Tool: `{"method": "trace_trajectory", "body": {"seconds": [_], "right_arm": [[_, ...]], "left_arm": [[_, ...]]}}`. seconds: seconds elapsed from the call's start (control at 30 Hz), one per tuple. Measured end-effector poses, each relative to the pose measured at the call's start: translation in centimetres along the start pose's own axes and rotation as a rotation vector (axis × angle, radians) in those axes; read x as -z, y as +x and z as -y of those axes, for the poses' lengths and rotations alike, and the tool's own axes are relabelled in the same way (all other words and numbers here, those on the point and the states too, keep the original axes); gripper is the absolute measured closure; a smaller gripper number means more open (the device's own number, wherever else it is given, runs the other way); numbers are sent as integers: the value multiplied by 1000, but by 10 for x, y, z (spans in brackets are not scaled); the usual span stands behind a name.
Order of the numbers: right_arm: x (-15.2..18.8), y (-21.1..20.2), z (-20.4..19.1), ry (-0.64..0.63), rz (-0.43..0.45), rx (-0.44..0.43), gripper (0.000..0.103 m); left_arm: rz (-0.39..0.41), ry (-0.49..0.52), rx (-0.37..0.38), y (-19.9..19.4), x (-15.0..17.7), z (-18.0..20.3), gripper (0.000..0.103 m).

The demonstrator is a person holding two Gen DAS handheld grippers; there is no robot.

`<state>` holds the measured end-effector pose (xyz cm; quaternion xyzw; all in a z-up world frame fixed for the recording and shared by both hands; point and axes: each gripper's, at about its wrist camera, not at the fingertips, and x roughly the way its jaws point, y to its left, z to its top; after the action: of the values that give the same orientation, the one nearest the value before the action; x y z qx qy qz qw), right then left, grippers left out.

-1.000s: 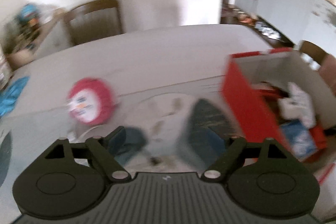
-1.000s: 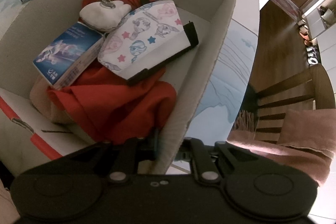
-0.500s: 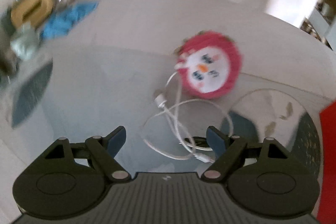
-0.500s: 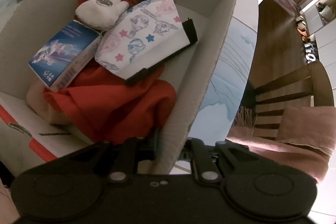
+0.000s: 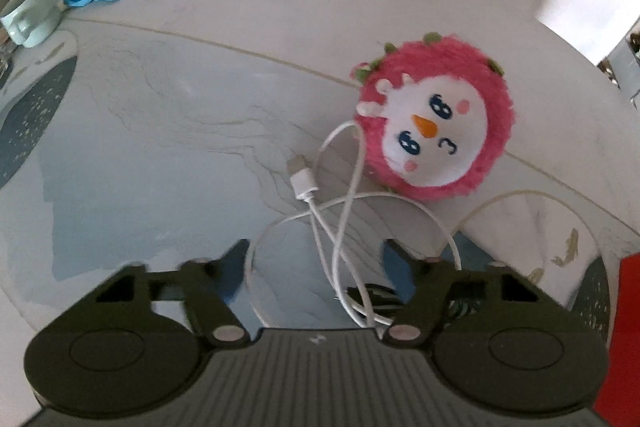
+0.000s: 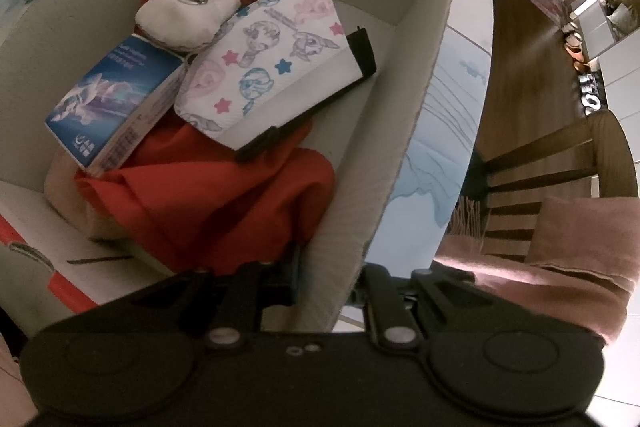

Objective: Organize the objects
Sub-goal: 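Close the left gripper on the white cable and lift it, then carry the white cable with the left gripper toward the box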

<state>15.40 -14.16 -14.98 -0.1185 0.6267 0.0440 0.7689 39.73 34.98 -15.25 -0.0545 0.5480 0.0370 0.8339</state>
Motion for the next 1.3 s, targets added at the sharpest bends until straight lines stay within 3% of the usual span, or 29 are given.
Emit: {"method": "trace_trajectory", "body": {"seconds": [0.1, 0.2, 0.27, 0.43, 0.87, 1.07, 1.3], "right_arm": [[0, 1, 0, 0, -1, 0, 91], [-1, 2, 1, 0, -1, -1, 91], [-1, 1, 0, 0, -1, 0, 91], [-1, 3, 0, -4, 0, 4, 91], [1, 3, -2, -28, 13, 9, 90], [0, 3, -3, -41, 17, 12, 90], [-1, 4, -3, -50, 19, 11, 90]], "left_arm": [[2, 0, -5, 1, -1, 1, 50], [3, -5, 0, -1, 0, 1, 68], [6, -12, 20, -3, 1, -1, 85], [20, -20, 51, -8, 2, -6, 96], [131, -50, 121, -76, 23, -23, 98], [184, 6, 169, -117, 34, -15, 98], [204, 107, 243, -149, 50, 19, 98]]}}
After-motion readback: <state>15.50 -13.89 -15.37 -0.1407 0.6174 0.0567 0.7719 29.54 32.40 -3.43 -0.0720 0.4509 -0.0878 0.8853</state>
